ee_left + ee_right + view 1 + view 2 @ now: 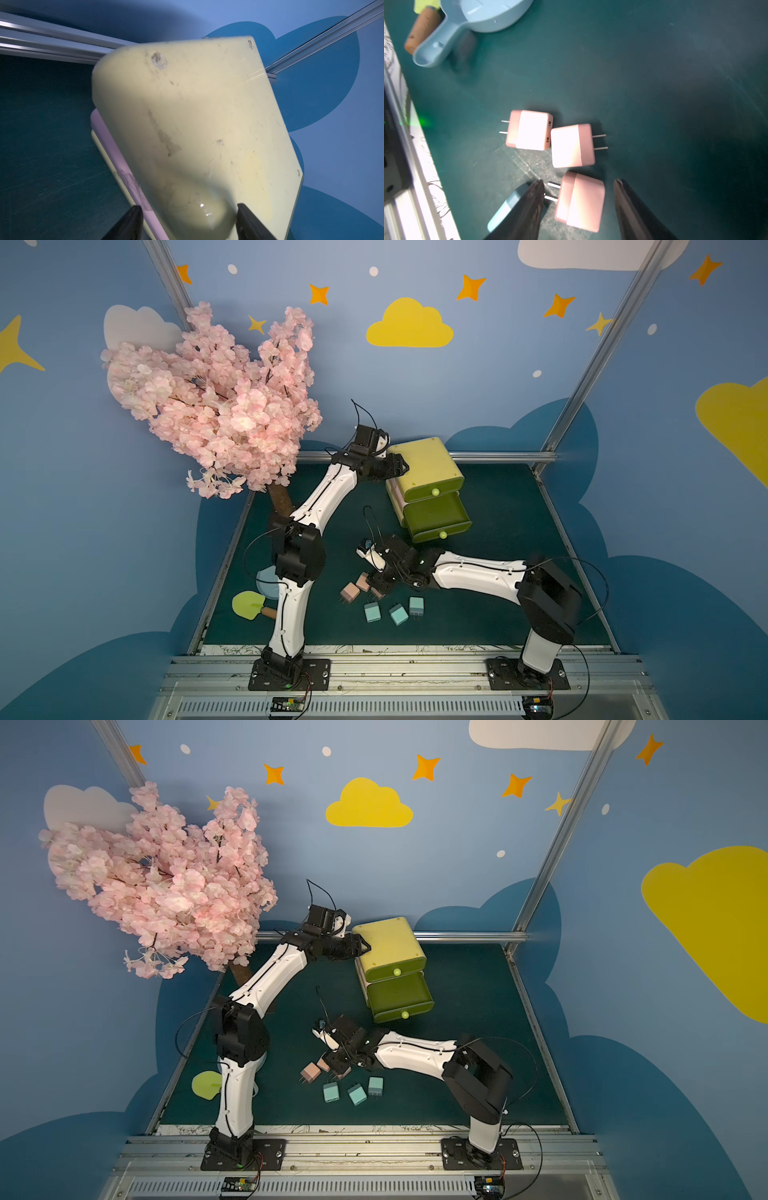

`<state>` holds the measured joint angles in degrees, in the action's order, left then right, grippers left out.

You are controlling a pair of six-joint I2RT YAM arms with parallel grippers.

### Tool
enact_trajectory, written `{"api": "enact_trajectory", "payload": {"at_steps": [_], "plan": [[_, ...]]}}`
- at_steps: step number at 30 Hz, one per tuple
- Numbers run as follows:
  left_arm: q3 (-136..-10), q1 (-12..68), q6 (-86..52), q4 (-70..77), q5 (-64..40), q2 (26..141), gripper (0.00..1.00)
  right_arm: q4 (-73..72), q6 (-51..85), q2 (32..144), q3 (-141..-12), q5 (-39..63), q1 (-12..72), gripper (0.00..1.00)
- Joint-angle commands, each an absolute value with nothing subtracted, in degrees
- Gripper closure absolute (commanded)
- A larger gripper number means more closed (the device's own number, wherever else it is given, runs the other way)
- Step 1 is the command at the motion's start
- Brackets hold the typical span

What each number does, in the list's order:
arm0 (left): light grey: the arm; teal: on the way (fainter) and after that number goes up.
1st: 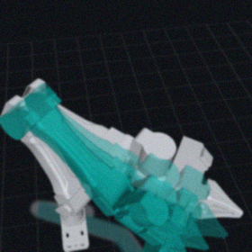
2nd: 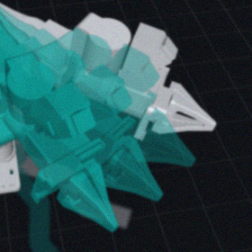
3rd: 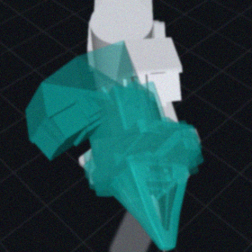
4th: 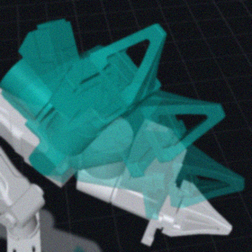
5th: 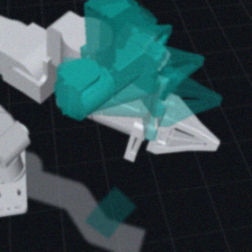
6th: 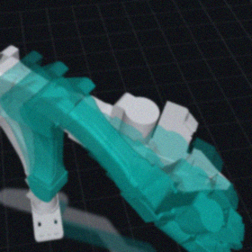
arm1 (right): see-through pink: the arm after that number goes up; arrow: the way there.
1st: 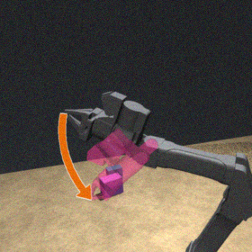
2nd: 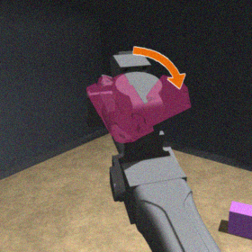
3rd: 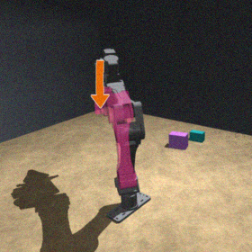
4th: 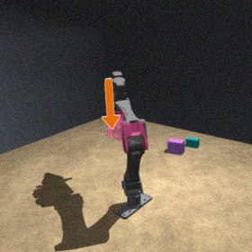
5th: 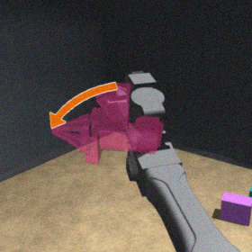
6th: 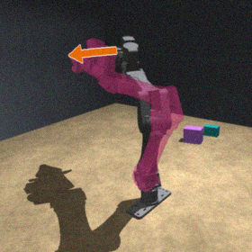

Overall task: Place the plugs into the drawer by color
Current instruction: Pick up the plug from the center of the board.

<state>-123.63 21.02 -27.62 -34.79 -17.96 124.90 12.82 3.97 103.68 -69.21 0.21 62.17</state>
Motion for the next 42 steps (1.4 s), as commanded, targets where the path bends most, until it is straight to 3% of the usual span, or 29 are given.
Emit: {"api": "enact_trajectory", "payload": {"at_steps": [1,16,22,33,42], "plan": [[-125.0,20.9,-26.5,-37.2,-17.1,123.5,0.28,17.7,2.5,104.4,-70.3,-0.6,63.0,0.4],[-125.0,20.8,-26.8,-37.0,-17.5,123.7,0.28,25.2,4.5,108.0,-72.6,-1.7,63.9,0.3],[-124.8,20.8,-26.8,-37.1,-17.4,123.6,0.28,25.4,4.7,110.2,-74.4,-1.8,63.8,0.3],[-124.7,20.9,-26.8,-37.0,-17.4,123.7,0.28,26.1,5.5,111.9,-74.8,-1.2,63.0,0.34],[-124.7,20.9,-26.9,-36.9,-17.5,123.7,0.28,25.9,6.4,110.6,-73.9,-1.3,62.6,0.44]]}}
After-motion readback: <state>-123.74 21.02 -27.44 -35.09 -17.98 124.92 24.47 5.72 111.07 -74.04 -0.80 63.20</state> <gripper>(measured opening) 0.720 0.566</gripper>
